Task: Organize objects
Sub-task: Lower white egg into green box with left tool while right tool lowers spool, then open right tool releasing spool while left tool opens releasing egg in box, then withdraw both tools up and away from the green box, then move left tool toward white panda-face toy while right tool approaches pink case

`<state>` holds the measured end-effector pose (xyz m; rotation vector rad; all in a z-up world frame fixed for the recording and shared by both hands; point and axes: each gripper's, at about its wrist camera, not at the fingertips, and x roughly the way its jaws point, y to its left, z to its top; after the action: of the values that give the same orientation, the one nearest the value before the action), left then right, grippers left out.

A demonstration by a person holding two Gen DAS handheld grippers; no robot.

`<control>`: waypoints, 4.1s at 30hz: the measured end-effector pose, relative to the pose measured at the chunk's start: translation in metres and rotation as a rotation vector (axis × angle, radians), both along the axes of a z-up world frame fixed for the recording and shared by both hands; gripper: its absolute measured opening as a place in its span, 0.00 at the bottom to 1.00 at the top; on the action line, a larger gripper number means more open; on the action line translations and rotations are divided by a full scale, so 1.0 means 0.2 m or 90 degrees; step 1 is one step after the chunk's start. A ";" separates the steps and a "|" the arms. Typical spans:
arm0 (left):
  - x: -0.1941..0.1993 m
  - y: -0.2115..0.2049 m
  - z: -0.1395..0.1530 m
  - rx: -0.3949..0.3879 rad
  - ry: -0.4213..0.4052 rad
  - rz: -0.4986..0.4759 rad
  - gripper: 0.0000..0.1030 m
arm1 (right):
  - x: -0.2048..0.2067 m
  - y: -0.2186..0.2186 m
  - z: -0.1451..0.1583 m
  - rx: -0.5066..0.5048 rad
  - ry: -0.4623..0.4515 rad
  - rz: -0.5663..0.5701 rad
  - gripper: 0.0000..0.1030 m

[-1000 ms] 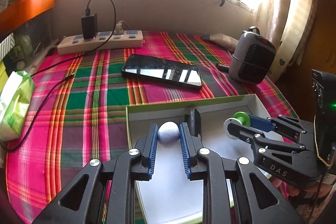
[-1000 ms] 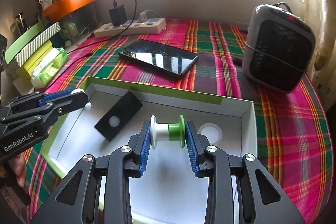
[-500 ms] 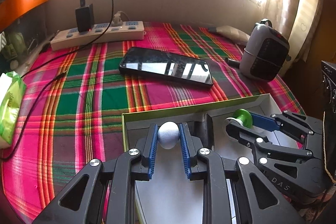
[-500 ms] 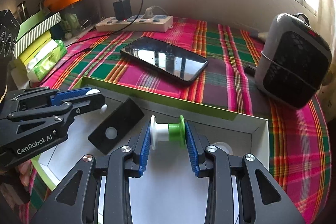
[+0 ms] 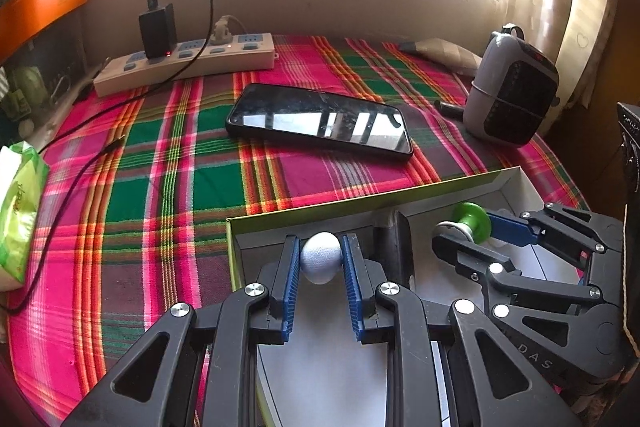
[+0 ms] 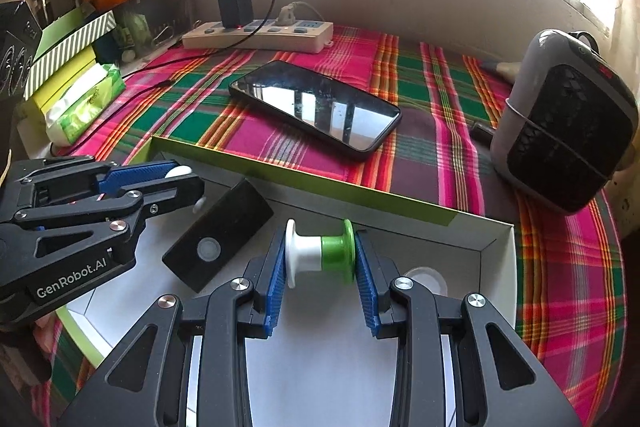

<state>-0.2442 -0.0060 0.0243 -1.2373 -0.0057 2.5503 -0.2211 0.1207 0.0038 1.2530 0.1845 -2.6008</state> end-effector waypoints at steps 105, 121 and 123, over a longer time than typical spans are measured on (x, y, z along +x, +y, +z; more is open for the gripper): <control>0.84 -0.15 0.05 0.085 0.010 -0.009 0.35 | 0.88 0.29 0.08 -0.067 0.072 -0.111 0.49; 0.90 -0.12 0.00 0.109 -0.007 -0.032 0.39 | 0.94 0.35 0.03 -0.078 0.058 -0.119 0.49; 0.91 -0.11 -0.01 0.108 -0.009 -0.039 0.39 | 0.95 0.36 0.03 -0.081 0.057 -0.118 0.49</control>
<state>-0.0622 -0.0272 0.0232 -1.1718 -0.1803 2.4331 -0.0307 0.1920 0.0089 1.1611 -0.0849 -2.7776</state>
